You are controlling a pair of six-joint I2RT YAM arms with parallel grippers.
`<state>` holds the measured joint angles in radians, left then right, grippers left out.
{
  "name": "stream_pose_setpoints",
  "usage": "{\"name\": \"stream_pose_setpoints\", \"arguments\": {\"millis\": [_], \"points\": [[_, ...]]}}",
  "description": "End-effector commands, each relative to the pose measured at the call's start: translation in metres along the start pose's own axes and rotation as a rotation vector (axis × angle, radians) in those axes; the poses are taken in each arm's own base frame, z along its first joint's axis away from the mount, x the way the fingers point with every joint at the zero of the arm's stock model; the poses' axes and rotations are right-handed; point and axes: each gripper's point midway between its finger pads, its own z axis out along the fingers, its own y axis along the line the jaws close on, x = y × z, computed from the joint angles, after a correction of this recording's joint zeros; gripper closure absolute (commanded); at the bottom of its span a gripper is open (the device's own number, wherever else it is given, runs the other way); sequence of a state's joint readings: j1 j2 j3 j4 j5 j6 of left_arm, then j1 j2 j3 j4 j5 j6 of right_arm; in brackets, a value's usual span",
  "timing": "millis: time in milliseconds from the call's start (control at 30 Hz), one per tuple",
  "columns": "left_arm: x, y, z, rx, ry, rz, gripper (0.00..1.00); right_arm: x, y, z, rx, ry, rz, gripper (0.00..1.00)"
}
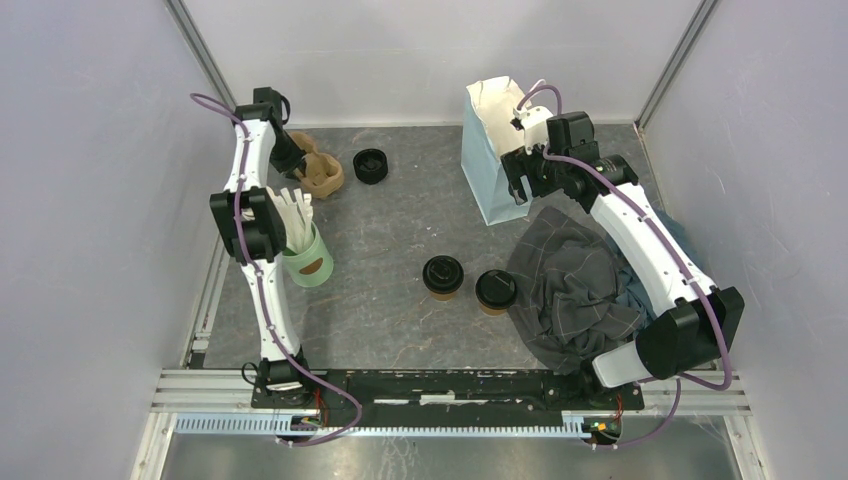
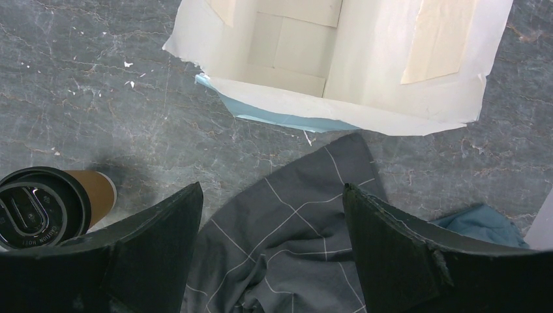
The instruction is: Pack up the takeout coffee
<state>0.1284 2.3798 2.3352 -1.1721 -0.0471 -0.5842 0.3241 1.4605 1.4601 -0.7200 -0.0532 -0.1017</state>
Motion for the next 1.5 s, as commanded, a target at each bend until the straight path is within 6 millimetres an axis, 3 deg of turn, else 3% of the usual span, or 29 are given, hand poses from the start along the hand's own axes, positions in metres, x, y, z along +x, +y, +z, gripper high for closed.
{"name": "stream_pose_setpoints", "arguments": {"millis": [0, 433, 600, 1000, 1167, 1467], "points": [[-0.012, -0.006, -0.005, 0.011, -0.047, -0.013, 0.76, -0.027, -0.004, -0.017, 0.013, -0.093, -0.002, 0.15], [-0.012, -0.015, -0.02, 0.068, -0.026, -0.075, 0.97, -0.025, -0.003, -0.017, 0.01, -0.089, -0.001, 0.15], [-0.008, -0.018, -0.02, 0.107, 0.022, -0.16, 0.98, -0.024, -0.003, -0.017, 0.01, -0.09, -0.001, 0.15], [-0.025, -0.011, -0.035, 0.176, -0.025, -0.191, 0.98, -0.025, -0.003, -0.016, 0.009, -0.092, -0.003, 0.15], [-0.028, -0.022, -0.044, 0.262, -0.031, -0.187, 0.98, -0.025, -0.002, -0.015, 0.003, -0.09, -0.002, 0.15], [-0.036, -0.024, -0.058, 0.335, -0.046, -0.246, 0.98, -0.026, -0.002, -0.014, 0.0, -0.089, 0.002, 0.15]]}}
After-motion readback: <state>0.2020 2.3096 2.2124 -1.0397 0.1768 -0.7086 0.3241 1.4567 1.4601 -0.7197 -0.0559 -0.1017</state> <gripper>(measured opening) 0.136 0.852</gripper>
